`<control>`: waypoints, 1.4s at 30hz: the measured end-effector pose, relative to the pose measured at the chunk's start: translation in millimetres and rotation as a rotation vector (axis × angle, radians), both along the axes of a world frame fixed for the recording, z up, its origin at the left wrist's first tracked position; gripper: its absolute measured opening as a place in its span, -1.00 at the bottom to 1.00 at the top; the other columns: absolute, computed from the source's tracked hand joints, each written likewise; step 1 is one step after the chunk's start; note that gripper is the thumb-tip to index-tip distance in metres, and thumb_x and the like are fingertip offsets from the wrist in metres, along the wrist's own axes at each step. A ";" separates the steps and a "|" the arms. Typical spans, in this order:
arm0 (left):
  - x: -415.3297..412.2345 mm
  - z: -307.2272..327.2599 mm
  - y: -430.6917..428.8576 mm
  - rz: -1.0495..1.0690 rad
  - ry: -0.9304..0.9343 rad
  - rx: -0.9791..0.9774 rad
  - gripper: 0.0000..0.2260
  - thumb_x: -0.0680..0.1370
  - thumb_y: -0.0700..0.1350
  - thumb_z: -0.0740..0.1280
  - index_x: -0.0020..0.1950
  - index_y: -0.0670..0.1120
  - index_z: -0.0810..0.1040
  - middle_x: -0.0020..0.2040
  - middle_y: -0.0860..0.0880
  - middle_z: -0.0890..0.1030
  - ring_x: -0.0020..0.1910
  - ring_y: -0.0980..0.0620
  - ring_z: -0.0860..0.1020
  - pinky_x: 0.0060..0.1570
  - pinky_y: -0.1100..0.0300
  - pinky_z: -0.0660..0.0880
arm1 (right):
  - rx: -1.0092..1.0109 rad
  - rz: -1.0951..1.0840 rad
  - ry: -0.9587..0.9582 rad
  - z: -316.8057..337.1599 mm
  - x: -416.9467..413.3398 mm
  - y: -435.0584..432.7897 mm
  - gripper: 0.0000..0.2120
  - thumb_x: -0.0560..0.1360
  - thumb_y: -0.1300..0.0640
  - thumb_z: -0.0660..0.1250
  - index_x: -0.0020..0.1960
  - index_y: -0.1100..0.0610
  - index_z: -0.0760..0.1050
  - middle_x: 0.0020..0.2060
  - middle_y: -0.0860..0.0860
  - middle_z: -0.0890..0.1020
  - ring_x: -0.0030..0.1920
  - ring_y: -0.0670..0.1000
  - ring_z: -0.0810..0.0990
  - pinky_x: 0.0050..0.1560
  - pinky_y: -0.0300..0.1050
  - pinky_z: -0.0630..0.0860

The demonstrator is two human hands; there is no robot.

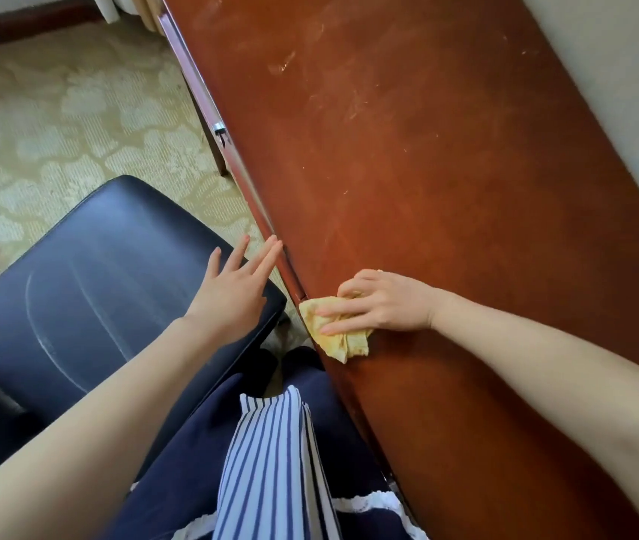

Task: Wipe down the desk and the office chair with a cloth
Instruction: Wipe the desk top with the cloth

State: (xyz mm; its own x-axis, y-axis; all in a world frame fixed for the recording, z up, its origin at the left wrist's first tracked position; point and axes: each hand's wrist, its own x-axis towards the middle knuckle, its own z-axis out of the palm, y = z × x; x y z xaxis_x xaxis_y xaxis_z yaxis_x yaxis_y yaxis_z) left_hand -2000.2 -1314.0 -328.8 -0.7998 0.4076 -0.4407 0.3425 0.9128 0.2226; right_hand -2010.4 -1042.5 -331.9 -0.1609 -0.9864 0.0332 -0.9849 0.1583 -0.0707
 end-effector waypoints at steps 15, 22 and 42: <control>14.1 13.1 -19.1 0.178 -0.031 0.011 -0.28 0.62 -0.06 0.18 0.53 0.00 -0.31 0.56 0.08 -0.23 0.54 -0.07 -0.21 0.46 -0.15 -0.15 | -0.230 -1.210 -0.234 -11.4 -89.1 -93.6 -0.53 0.52 0.29 0.26 0.35 -0.10 0.43 0.37 -0.10 0.41 0.16 0.05 0.34 0.11 -0.13 0.22; -2.8 20.9 -8.2 0.239 -0.068 0.083 -0.31 0.62 -0.09 0.19 0.56 -0.02 -0.23 0.57 0.07 -0.17 0.54 -0.04 -0.20 0.46 -0.13 -0.16 | -0.257 -1.040 -0.231 -5.8 -14.3 -85.5 -0.45 0.37 0.38 0.36 0.27 -0.05 0.53 0.28 -0.10 0.51 0.09 0.12 0.45 0.06 -0.06 0.28; -19.4 7.0 70.1 -0.147 -0.010 -0.189 0.24 0.18 0.48 0.34 0.53 -0.05 -0.34 0.51 -0.29 -0.29 0.48 -0.37 -0.22 0.38 -0.32 -0.16 | -0.038 -0.330 -0.156 3.0 172.9 63.1 -0.66 0.57 0.28 0.21 0.23 -0.01 0.57 0.25 -0.10 0.54 0.04 0.01 0.50 -0.04 -0.14 0.46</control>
State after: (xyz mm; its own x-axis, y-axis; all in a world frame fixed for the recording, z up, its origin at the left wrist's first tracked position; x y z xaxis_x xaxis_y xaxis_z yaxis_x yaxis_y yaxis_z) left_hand -2019.6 -1243.9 -321.8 -0.7332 0.4290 -0.5276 0.4736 0.8789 0.0565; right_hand -1837.5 -979.4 -328.9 -0.4762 -0.8791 0.0186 -0.8581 0.4600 -0.2280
